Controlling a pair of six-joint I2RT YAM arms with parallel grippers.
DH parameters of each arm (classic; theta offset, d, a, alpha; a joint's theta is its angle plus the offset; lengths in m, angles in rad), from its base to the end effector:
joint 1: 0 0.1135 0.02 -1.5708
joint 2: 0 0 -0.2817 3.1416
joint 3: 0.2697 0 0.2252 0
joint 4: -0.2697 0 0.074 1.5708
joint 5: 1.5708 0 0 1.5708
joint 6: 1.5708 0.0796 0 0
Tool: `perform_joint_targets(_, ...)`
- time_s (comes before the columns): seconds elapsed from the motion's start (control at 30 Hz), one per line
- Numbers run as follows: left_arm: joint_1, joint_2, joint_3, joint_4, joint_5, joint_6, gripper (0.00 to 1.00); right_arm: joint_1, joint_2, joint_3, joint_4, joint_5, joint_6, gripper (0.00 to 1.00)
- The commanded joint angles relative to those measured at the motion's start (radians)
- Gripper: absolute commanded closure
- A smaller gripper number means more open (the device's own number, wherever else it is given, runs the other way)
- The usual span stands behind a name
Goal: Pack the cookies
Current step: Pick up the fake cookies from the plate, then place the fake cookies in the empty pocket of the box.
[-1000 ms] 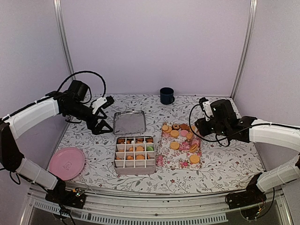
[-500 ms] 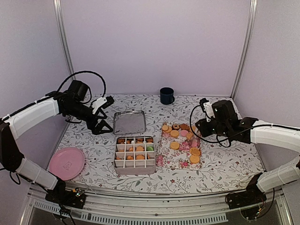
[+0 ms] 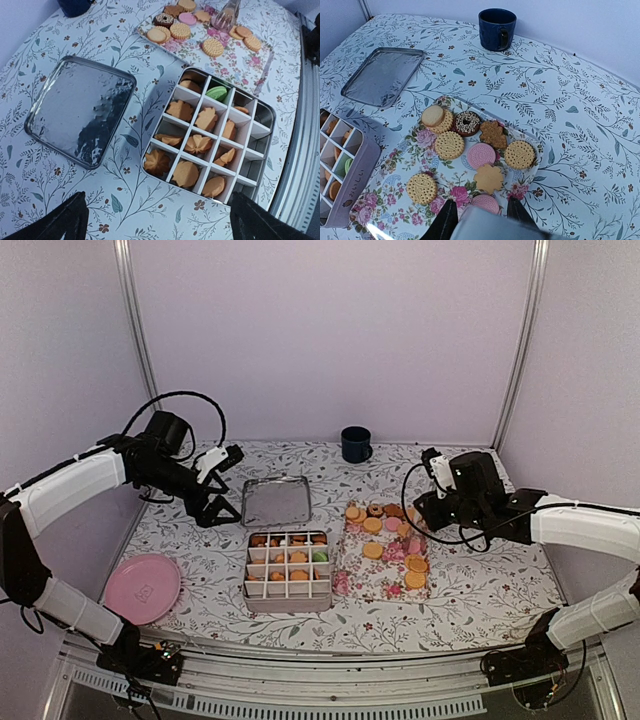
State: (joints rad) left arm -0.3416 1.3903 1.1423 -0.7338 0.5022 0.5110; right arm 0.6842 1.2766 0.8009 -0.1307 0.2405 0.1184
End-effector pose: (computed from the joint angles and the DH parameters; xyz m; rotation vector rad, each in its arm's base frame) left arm 0.2458 -0.1280 0.2760 1.1916 2.1609 -0.5657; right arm 0.2314 0.1642 0.2508 -0.4717 2.1122 0.2013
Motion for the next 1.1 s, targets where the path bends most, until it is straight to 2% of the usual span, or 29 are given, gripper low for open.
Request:
perform_joint_targets(0.0, 0.014, -0.012, 0.004, 0.011, -0.01, -0.003, 0.01, 0.002, -0.02, 0.062, -0.023, -0.01, -0.027, 0.9)
perform_joint_targets(0.23, 0.059, 0.009, -0.042, 0.033, -0.009, 0.0, 0.01, 0.114, -0.063, 0.142, -0.061, 0.04, -0.06, 0.93)
perform_joint_targets(0.43, 0.121, 0.013, -0.096, 0.062, -0.015, 0.015, 0.01, 0.293, -0.019, 0.227, -0.1, 0.057, -0.031, 0.93)
perform_joint_targets(0.7, 0.167, 0.027, -0.18, 0.107, -0.007, 0.023, 0.01, 0.508, 0.171, 0.443, -0.067, -0.016, -0.014, 0.94)
perform_joint_targets(0.9, 0.184, 0.026, -0.204, 0.117, 0.006, 0.027, 0.01, 0.584, 0.365, 0.625, -0.032, -0.117, -0.054, 0.93)
perform_joint_targets(1.07, 0.189, 0.016, -0.209, 0.116, 0.016, 0.027, 0.01, 0.598, 0.495, 0.731, -0.024, -0.168, -0.092, 0.93)
